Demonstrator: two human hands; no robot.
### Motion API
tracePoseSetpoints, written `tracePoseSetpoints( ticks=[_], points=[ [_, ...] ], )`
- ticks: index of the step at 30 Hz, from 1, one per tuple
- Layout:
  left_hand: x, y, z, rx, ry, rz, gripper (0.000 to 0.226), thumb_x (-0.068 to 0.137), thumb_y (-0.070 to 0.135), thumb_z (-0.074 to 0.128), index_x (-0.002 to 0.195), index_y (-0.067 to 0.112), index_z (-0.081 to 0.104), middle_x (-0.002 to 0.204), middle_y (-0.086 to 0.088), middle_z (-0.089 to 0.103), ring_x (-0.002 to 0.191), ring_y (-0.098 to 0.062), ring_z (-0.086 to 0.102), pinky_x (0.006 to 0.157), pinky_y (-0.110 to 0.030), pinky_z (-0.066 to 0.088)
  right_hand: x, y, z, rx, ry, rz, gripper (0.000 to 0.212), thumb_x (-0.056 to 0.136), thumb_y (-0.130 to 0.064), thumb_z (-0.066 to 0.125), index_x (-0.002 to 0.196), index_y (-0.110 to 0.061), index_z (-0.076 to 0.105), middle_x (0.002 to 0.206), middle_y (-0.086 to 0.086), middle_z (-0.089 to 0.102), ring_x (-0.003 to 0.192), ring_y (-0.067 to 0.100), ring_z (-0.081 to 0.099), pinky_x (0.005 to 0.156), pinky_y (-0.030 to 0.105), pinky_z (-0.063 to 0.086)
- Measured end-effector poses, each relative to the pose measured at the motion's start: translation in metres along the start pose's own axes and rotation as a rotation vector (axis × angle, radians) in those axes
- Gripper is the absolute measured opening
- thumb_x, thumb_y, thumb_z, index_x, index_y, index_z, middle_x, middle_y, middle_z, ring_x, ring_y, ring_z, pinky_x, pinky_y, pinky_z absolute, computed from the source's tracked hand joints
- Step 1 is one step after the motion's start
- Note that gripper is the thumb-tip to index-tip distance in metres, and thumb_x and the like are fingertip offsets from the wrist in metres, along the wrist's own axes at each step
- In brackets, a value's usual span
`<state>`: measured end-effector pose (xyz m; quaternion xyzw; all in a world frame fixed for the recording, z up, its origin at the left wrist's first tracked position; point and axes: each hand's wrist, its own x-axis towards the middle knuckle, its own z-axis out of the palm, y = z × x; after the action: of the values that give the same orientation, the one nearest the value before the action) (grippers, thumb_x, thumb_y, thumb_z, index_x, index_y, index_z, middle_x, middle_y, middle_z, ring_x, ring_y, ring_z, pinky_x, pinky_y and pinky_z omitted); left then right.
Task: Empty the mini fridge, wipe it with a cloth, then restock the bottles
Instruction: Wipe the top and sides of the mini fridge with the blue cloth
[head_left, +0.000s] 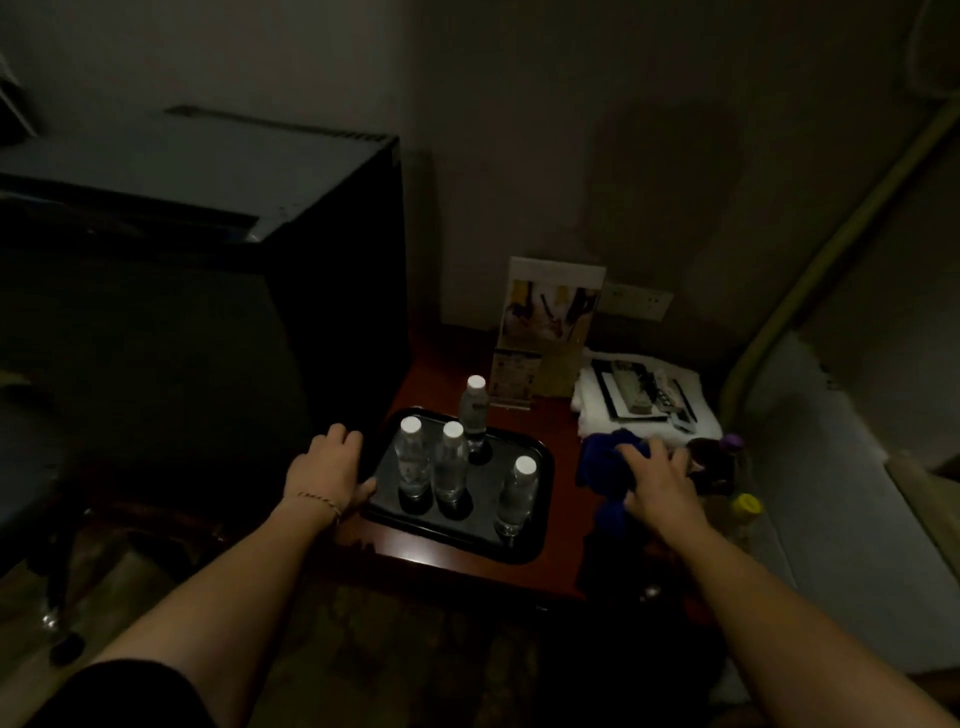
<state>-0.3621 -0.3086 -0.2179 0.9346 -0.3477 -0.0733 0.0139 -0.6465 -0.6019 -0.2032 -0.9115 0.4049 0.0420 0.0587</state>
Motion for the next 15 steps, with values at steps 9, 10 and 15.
tracePoseSetpoints(
  ticks=[9, 10, 15],
  points=[
    [-0.06, -0.043, -0.064, -0.099, 0.022, -0.031, 0.064, 0.085, 0.048, 0.066, 0.136, 0.019, 0.041, 0.134, -0.006, 0.04, 0.118, -0.024, 0.047, 0.092, -0.041, 0.052, -0.04, -0.089, -0.09, 0.081, 0.207, -0.204, 0.059, 0.085, -0.013, 0.063, 0.138, -0.031, 0.042, 0.138, 0.004, 0.03, 0.124, 0.031, 0.027, 0.095, 0.043, 0.044],
    [-0.07, -0.048, -0.068, -0.107, 0.013, -0.049, 0.064, 0.085, 0.048, 0.066, 0.136, 0.019, 0.041, 0.135, -0.006, 0.04, 0.119, -0.023, 0.047, 0.092, -0.041, 0.052, -0.046, -0.103, -0.095, 0.086, 0.223, -0.246, 0.059, 0.085, -0.013, 0.064, 0.137, -0.032, 0.042, 0.137, 0.003, 0.03, 0.123, 0.03, 0.028, 0.095, 0.043, 0.045],
    [-0.112, -0.08, -0.077, -0.075, 0.025, -0.082, 0.069, 0.083, 0.05, 0.068, 0.139, 0.022, 0.04, 0.137, -0.003, 0.04, 0.119, -0.021, 0.048, 0.09, -0.037, 0.053, -0.076, -0.178, -0.103, 0.093, 0.28, -0.476, 0.06, 0.083, -0.019, 0.068, 0.136, -0.031, 0.045, 0.135, 0.002, 0.032, 0.12, 0.03, 0.032, 0.093, 0.044, 0.047]
  ],
)
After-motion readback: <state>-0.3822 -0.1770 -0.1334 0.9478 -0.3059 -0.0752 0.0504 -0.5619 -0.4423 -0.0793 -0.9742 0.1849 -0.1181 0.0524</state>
